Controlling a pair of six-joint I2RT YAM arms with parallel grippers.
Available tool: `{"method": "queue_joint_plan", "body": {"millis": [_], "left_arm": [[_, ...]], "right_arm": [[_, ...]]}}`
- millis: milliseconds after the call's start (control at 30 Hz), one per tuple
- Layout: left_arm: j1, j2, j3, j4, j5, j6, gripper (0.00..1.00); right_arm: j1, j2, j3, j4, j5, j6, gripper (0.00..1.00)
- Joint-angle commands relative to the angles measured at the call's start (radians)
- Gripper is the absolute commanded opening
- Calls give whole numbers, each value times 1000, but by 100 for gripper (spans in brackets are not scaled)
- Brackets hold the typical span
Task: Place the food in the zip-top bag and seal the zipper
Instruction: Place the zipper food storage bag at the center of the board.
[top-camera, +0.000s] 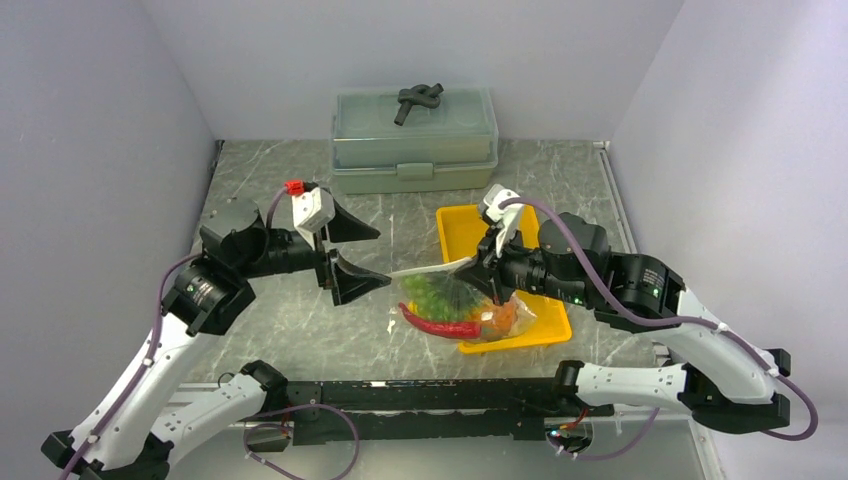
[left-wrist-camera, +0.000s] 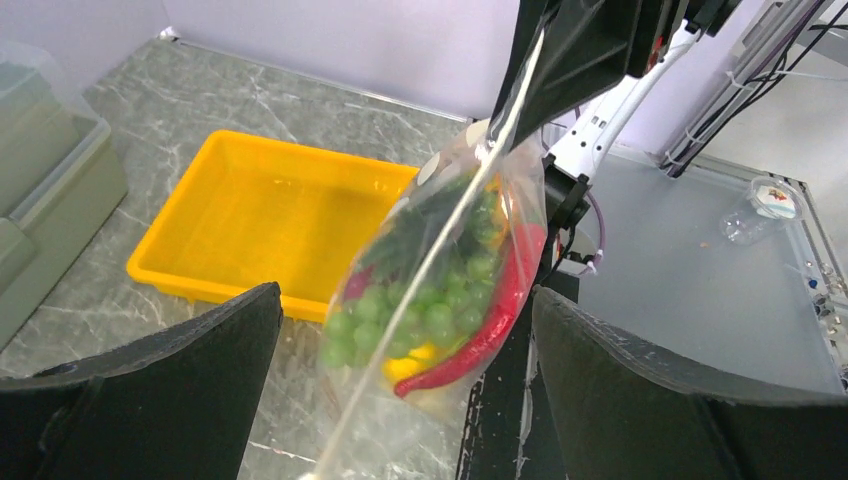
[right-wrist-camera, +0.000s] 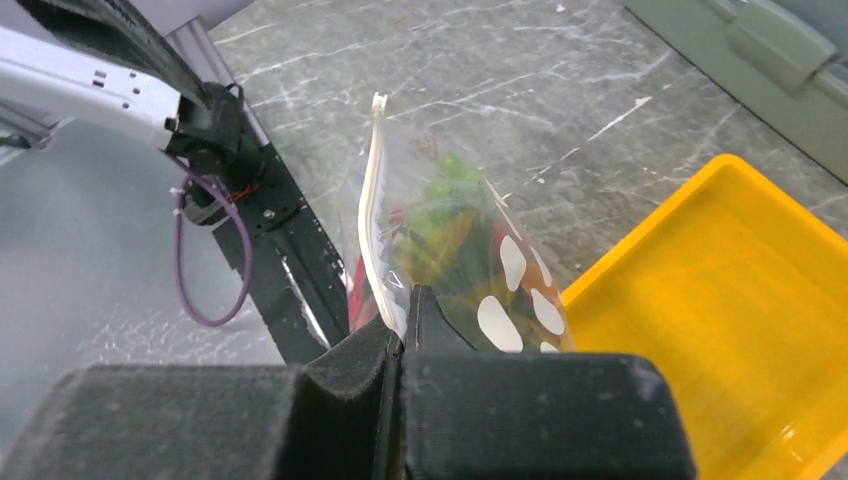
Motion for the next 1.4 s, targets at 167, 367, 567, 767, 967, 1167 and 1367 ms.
{"method": "queue_joint_plan", "body": {"millis": [167,367,567,767,967,1167,1367], "left_arm": [[-1,88,32,82,179,-21,100],[-1,115,16,131,274,-63,100],[-2,119,-2,111,367,-43,100],[-5,119,-35,68,386,-5,100],[-10,128,-53,24,307,34,100],[-17,124,-55,-8,284,61,100],[-21,112,-75,-21,277,70,92]], "right_arm": [[0,12,1,129,-171,-12,0],[0,35,-13,180,-219,-8,0],[0,70,10,198,-248,-1,0],[-2,112,70,188,-255,-2,0],[-5,147,140,163,-243,10,0],[-16,177,190,138,-203,25,0],[-40,183,197,147,-209,44,0]]}}
